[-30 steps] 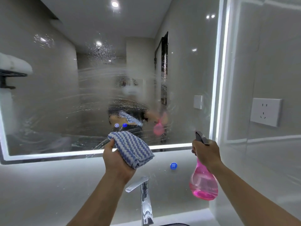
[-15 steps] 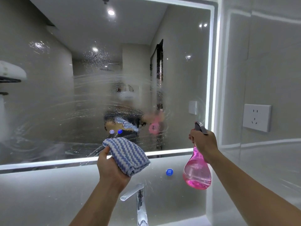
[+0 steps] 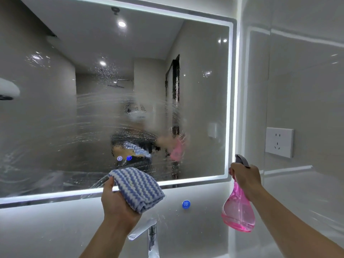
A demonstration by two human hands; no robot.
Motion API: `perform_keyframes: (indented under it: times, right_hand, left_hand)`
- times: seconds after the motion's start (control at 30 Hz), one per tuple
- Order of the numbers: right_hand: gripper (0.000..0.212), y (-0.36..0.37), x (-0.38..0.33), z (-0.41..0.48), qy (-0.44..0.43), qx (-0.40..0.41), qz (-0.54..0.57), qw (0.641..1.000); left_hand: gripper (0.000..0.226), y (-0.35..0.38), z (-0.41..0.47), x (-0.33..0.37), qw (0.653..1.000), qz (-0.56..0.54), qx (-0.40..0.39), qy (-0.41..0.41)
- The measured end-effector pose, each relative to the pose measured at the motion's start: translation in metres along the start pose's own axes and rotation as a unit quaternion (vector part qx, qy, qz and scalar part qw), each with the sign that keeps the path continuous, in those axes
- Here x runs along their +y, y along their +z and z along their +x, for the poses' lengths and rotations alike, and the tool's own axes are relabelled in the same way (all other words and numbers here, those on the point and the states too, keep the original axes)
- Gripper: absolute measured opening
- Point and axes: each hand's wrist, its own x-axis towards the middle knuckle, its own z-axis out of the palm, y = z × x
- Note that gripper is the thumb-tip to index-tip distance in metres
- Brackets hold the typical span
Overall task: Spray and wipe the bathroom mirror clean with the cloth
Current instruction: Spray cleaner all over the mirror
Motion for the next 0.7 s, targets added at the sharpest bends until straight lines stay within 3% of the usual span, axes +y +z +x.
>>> perform_keyframes:
  times: [0.6, 0.7]
  right_hand:
    - [0.018, 0.009, 0.022, -0.023, 0.011, -0.042, -0.007, 0.999]
    - [0.030, 0.010, 0.022, -0.022, 0.023, -0.051, -0.021, 0.998]
  left_hand:
    - [0.064, 0.009, -0.009, -0.011, 1.000, -0.009, 0.006, -0.019]
    - [0.062, 0.009, -0.011, -0.011, 1.000, -0.012, 0.008, -0.015]
